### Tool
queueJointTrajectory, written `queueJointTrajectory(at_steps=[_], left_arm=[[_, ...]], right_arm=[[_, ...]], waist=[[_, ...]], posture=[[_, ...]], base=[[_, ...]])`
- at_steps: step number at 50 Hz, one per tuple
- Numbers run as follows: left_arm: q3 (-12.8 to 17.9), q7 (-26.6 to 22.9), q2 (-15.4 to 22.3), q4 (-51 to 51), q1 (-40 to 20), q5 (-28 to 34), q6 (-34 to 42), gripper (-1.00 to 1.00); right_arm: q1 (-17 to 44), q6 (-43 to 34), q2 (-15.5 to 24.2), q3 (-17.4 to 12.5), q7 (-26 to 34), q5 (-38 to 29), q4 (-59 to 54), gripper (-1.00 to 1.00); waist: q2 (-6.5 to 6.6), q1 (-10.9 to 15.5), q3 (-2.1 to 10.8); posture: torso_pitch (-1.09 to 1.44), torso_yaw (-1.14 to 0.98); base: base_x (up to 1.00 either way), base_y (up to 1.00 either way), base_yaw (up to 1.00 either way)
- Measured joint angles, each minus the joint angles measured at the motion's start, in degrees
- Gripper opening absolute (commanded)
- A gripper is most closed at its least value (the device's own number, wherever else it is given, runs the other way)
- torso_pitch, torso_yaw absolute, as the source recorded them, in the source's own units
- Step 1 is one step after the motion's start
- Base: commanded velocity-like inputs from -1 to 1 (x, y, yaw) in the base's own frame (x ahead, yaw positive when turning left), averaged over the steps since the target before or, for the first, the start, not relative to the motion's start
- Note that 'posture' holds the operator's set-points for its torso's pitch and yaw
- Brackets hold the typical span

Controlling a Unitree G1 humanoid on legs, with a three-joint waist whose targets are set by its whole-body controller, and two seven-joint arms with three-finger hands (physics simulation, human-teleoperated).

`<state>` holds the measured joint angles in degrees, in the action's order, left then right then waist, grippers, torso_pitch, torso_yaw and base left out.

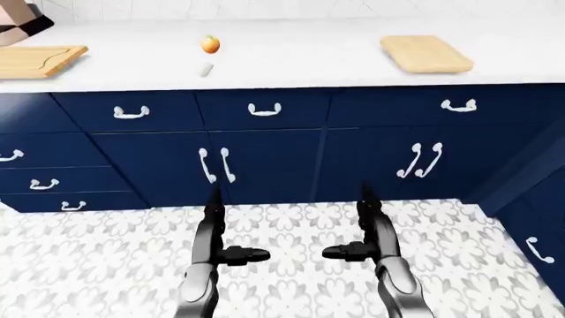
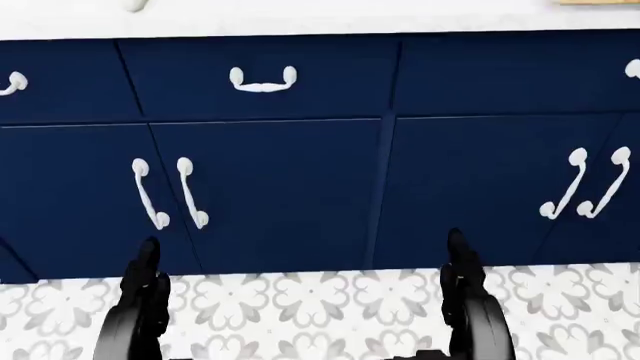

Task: Place the eggplant and the orange on separate cutting boards.

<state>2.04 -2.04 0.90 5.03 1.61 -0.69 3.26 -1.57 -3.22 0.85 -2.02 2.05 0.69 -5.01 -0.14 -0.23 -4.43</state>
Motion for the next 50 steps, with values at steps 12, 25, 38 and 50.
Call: queueJointTrajectory(at_steps=[12,25,38,50], left_arm=[[1.5,-1.2,3.7,-13.8,-8.4,2.2,13.3,1.0],[5.3,-5.1,8.7,-21.2,-24.2,5.6,25.6,1.0],[7.3,-4.9,12.1,-26.0,-30.6,3.5,30.1,1.0],[8.4,-3.7,13.1,-26.9,-29.2,3.7,32.6,1.0]], right_arm=[[7.2,-9.1,2.0,-1.1,1.0,1.3,12.8,1.0],[21.9,-19.3,5.3,-3.5,1.3,1.8,19.9,1.0],[30.9,-24.6,7.0,-4.5,-0.3,3.0,22.9,1.0],[31.6,-27.0,6.6,-3.2,-0.4,4.4,23.0,1.0]], waist=[[-0.23,0.5,2.18],[-0.11,0.4,4.07],[1.06,-0.7,3.48],[1.0,-0.2,1.63]], posture=[[0.0,0.0],[0.0,0.0],[0.0,0.0],[0.0,0.0]], base=[[0.0,0.0,0.0],[0.0,0.0,0.0],[0.08,0.21,0.0],[0.14,0.27,0.0]])
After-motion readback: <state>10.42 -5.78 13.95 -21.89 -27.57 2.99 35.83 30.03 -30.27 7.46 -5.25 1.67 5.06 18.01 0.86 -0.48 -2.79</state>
